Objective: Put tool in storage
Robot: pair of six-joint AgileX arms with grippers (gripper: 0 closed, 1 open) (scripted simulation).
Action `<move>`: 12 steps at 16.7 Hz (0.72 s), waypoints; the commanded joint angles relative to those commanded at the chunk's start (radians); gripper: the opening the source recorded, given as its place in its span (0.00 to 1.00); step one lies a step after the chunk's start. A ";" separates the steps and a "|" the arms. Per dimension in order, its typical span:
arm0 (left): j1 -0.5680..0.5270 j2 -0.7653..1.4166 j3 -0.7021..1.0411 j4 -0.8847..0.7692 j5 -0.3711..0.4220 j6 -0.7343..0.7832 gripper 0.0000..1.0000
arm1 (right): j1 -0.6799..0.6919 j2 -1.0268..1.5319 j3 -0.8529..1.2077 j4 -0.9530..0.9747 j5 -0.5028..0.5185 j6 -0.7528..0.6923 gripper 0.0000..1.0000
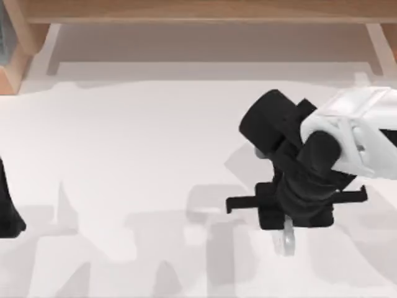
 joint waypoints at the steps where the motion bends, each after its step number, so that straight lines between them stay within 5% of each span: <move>1: 0.000 0.000 0.000 0.000 0.000 0.000 1.00 | -0.048 0.002 0.041 -0.009 0.008 -0.031 0.00; 12: 0.000 0.000 0.000 0.000 0.000 0.000 1.00 | -0.784 0.202 0.672 -0.207 0.061 -0.579 0.00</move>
